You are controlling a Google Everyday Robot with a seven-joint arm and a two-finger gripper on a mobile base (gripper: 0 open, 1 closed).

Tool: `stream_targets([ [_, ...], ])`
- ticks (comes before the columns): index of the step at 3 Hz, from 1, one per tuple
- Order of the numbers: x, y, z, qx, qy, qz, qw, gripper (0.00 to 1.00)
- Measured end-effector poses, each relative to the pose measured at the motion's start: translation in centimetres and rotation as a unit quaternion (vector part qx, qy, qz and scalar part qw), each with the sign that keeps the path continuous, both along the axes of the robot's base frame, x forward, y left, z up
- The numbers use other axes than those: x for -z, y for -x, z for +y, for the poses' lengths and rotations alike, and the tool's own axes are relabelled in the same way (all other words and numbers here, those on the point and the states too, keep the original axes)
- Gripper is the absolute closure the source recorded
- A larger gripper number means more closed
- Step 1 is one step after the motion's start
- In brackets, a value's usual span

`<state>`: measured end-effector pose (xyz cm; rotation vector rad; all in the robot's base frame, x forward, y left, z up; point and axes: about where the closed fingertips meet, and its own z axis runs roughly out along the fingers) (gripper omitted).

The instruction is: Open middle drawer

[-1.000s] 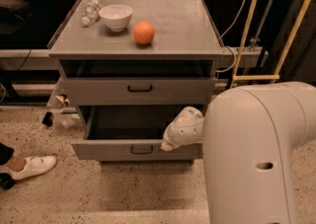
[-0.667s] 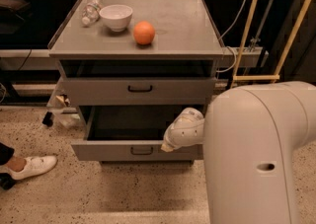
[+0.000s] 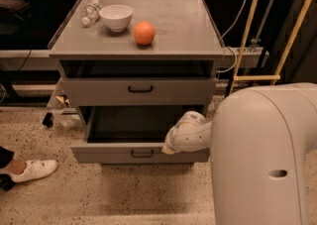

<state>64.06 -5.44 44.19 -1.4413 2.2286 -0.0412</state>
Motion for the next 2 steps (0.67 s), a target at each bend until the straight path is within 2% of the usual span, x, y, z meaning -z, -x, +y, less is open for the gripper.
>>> stream_targets([
  [2, -0.07, 0.29, -0.24, 0.004, -0.002, 0.000, 1.0000, 1.00],
])
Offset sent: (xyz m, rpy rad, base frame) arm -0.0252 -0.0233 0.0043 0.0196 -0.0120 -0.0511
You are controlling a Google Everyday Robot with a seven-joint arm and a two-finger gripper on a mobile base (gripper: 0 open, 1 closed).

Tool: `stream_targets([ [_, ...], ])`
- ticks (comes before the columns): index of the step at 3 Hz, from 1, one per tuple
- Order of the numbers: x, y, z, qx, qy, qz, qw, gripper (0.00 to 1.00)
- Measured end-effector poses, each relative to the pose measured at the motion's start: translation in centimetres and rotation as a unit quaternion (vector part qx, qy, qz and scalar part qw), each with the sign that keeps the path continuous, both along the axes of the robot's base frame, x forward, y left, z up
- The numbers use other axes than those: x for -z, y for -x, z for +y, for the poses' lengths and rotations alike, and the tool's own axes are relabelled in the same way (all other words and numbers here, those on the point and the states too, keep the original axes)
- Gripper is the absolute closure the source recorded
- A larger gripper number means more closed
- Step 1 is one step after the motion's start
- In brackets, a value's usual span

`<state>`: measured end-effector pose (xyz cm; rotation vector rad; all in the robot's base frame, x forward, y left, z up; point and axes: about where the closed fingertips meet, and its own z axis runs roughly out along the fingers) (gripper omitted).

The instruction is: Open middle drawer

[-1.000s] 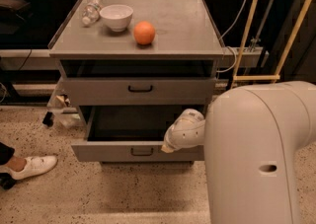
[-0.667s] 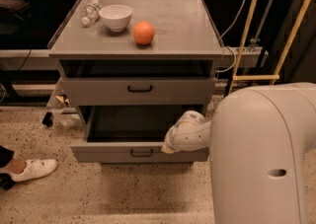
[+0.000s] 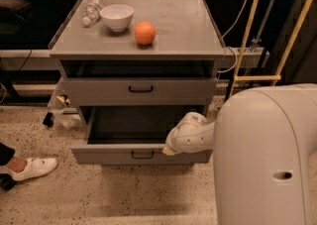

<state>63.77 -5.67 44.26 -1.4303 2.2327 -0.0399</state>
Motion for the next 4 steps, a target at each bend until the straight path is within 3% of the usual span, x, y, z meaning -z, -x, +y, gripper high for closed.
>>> stream_targets([
  [4, -0.38, 1.22, -0.36, 0.003, -0.011, -0.004, 0.9999, 1.00],
])
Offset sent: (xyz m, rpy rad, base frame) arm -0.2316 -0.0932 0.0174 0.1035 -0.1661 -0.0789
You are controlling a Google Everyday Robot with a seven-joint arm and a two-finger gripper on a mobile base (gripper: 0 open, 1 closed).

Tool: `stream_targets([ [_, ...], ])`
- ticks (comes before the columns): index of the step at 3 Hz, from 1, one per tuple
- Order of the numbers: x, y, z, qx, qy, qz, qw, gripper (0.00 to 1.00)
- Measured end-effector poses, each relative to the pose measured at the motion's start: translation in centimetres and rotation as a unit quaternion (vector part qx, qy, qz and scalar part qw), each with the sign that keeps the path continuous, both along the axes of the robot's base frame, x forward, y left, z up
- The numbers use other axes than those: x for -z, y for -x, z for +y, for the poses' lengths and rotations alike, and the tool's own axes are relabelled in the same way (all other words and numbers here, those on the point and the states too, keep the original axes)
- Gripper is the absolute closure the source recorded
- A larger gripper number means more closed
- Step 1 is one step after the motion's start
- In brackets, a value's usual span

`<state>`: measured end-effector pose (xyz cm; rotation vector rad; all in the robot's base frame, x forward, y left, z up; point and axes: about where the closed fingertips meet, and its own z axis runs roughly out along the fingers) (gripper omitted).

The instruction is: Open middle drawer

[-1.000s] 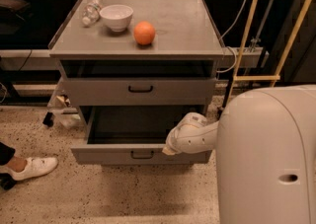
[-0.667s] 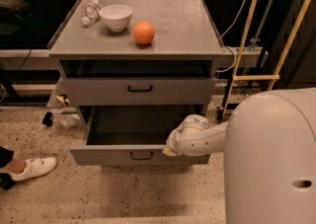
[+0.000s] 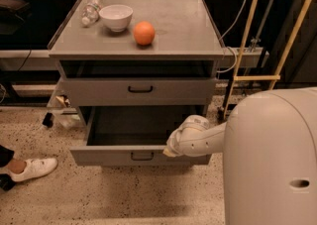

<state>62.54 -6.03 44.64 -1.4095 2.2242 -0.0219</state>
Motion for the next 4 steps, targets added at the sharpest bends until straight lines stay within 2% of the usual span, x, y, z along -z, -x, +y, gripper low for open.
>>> stream_targets([
  [4, 0.4, 1.5, 0.4, 0.002, -0.016, 0.010, 0.9998, 1.00],
])
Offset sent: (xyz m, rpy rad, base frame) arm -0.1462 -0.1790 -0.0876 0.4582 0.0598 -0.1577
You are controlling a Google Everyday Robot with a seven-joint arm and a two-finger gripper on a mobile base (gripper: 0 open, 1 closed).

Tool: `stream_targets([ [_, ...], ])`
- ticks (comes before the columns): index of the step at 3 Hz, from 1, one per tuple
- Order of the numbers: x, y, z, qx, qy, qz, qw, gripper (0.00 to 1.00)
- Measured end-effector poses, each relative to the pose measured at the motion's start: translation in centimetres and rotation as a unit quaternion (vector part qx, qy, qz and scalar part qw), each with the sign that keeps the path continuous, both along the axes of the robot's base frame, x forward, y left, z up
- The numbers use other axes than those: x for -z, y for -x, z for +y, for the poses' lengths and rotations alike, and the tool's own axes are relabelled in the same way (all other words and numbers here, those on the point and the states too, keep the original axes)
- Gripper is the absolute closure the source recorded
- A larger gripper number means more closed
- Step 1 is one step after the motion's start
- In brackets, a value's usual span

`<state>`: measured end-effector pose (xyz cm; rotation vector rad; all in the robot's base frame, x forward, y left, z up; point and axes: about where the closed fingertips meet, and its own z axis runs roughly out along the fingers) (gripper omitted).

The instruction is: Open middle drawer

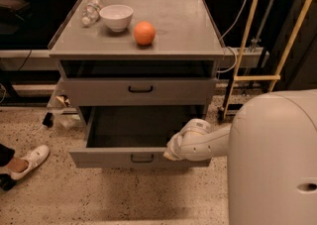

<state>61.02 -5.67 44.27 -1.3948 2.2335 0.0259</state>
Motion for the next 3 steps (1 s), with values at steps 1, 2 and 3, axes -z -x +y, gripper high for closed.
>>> stream_targets([
  [1, 0.12, 0.61, -0.23, 0.002, -0.011, 0.002, 0.9999, 1.00],
  [2, -0.07, 0.61, -0.16, 0.002, -0.011, 0.002, 0.9999, 1.00],
  [3, -0.19, 0.98, -0.27, 0.001, -0.010, 0.000, 0.9999, 1.00],
])
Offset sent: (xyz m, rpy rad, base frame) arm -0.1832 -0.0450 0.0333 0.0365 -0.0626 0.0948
